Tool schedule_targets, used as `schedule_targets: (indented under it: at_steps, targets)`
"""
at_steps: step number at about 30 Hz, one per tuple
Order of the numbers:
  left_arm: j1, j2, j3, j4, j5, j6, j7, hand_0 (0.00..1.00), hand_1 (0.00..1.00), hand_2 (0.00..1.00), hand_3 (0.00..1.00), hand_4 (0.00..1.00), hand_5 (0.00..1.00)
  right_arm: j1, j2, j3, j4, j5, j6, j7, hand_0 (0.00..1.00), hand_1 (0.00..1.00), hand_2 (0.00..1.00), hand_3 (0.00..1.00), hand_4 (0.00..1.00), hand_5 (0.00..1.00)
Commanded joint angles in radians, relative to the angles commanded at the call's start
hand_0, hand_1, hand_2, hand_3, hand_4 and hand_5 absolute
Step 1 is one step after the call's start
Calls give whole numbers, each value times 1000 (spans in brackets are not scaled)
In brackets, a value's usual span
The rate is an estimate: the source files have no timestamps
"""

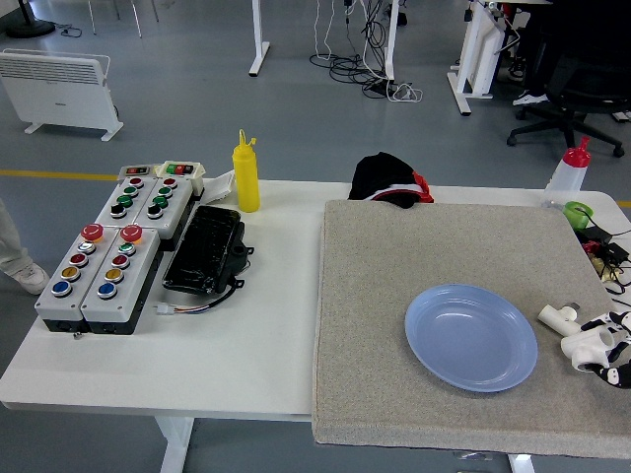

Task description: Pick pipe place plate twice

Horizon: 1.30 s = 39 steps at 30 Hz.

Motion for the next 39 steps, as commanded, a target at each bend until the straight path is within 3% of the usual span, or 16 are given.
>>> schedule_targets:
  at_steps: [8, 18, 23, 33, 34, 39]
  targets:
    - [3, 0, 3, 0, -5, -1, -3, 707, 674, 666, 673, 488, 998, -13, -9, 46, 29, 26, -12, 12, 247, 376, 467, 577, 581, 128]
    - [-1, 0, 7, 0, -12, 0, -3, 707, 675, 666, 673, 488, 998, -1, -21, 86, 141, 81, -49, 38, 247, 376, 463, 565, 565, 137]
    - [1, 0, 0, -1, 2, 1, 2, 707, 675, 666, 674, 488, 998, 37, -4, 2, 181, 82, -50, 39, 257, 373, 462, 562, 561, 140]
    - [5, 0, 8, -1, -12, 1, -3, 707, 675, 666, 675, 489, 998, 127, 56, -183, 171, 23, -53, 50, 307, 378, 466, 564, 561, 140]
    - [4, 0, 8, -1, -12, 1, -3, 707, 674, 666, 676, 489, 998, 133, 60, -192, 169, 20, -52, 52, 495, 476, 491, 588, 576, 157]
    - [3, 0, 11, -1, -16, 2, -3, 707, 674, 666, 676, 489, 998, 171, 83, -252, 150, -25, -35, 51, 495, 476, 491, 588, 576, 157]
